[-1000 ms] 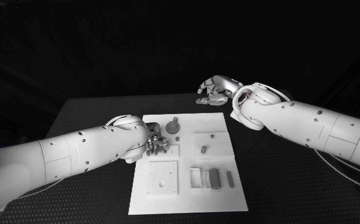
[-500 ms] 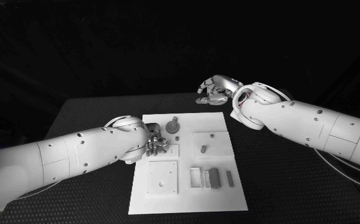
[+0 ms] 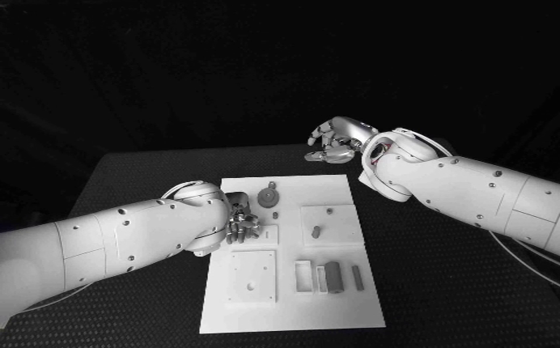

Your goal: Assemble the parts on the task board

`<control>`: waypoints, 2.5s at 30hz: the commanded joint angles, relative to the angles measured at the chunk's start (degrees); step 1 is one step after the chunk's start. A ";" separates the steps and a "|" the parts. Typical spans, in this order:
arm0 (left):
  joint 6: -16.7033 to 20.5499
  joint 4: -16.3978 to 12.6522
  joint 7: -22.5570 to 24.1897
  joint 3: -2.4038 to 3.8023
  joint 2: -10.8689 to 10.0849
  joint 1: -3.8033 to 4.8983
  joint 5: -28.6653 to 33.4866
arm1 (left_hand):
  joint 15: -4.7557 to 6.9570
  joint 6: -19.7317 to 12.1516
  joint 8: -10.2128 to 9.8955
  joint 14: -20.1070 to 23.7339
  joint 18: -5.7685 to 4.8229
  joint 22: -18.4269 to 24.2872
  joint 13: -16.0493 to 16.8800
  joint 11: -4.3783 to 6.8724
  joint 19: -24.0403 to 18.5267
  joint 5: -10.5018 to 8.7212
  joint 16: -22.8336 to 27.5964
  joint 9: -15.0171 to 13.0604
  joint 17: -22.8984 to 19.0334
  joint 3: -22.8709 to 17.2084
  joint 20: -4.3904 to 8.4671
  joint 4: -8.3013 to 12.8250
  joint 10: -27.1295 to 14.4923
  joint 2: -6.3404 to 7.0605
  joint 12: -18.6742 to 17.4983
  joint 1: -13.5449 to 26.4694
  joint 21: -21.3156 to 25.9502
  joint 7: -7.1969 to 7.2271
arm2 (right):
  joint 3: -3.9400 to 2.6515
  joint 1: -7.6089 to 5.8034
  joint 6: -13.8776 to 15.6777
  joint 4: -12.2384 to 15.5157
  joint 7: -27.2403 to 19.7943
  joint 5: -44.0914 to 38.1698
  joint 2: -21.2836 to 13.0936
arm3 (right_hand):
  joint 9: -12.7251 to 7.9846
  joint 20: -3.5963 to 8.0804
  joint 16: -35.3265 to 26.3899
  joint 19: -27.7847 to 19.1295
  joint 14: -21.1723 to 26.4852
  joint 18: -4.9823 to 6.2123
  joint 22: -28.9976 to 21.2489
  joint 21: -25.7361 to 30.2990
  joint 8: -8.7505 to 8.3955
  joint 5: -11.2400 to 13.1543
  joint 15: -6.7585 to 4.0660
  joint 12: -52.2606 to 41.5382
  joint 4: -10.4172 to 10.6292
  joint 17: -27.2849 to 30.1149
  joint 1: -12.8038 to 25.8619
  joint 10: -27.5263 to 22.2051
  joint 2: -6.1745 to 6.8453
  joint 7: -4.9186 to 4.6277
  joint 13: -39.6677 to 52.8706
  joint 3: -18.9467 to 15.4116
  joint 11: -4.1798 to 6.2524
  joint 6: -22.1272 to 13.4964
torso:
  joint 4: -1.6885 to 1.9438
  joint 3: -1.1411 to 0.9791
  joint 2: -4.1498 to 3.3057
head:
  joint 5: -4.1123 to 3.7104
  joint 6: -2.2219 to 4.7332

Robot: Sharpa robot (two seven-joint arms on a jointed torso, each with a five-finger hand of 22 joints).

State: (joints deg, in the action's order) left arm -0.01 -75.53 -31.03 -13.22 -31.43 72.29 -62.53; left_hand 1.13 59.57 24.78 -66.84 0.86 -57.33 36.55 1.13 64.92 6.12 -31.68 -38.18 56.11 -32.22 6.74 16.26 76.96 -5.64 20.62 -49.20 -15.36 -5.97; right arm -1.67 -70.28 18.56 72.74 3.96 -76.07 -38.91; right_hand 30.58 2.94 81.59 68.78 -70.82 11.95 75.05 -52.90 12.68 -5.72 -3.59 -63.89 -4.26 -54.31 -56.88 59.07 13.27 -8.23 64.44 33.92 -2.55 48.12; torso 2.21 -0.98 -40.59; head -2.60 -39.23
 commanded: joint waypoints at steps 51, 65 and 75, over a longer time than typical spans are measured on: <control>-0.18 1.24 0.56 -0.30 0.04 -0.63 1.38 | 0.31 3.28 -0.54 0.62 1.48 -1.17 0.06 0.32 0.33 -3.34 -1.53 -1.63 -0.56 8.46 0.30 -3.39 -0.79 8.02 1.25 9.50 1.42 3.12 | -0.03 0.01 -0.66 -0.25 -0.43 0.27 0.08 | -0.11 0.37 0.02 -0.07 0.42 3.05 0.84 0.35 -0.29 -0.01 0.13 -0.35 0.67 -0.09 0.28 -0.15 0.10 -1.11 -0.23 -0.08 -0.26 -0.75 | -0.01 0.02 0.03 | -0.01 -0.09; 3.44 0.50 1.90 2.76 -2.22 -0.61 5.14 | 0.54 3.08 -1.13 0.99 1.95 -0.57 -0.12 0.47 0.73 -3.30 -1.57 -1.94 -0.93 8.55 0.46 -5.02 -1.13 13.65 1.20 13.81 2.69 3.29 | -0.03 0.02 -0.51 -0.36 -0.47 0.29 -0.25 | -0.13 0.37 0.00 -0.08 0.43 3.05 0.84 0.37 -0.32 -0.01 0.14 -0.36 0.75 -0.09 0.29 -0.18 0.15 -1.12 -0.26 -0.10 -0.28 -0.80 | -0.03 -0.03 0.00 | -0.05 0.16; 4.15 4.09 2.62 6.12 -3.43 1.62 9.52 | -0.68 -2.97 -4.05 4.08 1.33 -1.54 0.25 -1.00 -1.32 -3.28 -2.02 -1.78 -1.94 7.56 -0.66 0.11 -4.61 6.93 1.90 7.47 3.85 0.38 | -0.03 0.02 -0.34 -0.58 -0.45 0.75 -0.53 | -0.14 0.37 0.00 -0.08 0.44 3.05 0.84 0.37 -0.34 -0.02 0.14 -0.38 0.80 -0.09 0.26 -0.20 0.14 -1.13 -0.29 -0.10 -0.28 -0.83 | 0.02 -0.10 0.08 | 0.08 0.66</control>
State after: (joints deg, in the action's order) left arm 2.52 -71.91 -29.69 -7.07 -35.06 73.81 -56.29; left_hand 0.37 56.75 20.81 -63.01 2.22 -58.83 36.77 0.05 63.94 3.05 -33.51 -40.04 54.19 -24.52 6.01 16.40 72.46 1.39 22.35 -41.38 -11.70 -5.49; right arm -1.67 -70.27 18.43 72.19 3.91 -75.63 -39.44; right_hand 30.51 2.94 81.59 68.59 -70.83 11.95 75.05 -52.91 12.68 -5.72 -3.60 -64.06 -3.78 -54.33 -56.88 59.07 13.27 -8.28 64.24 33.76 -2.55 47.82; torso 2.25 -1.05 -40.53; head -2.54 -38.71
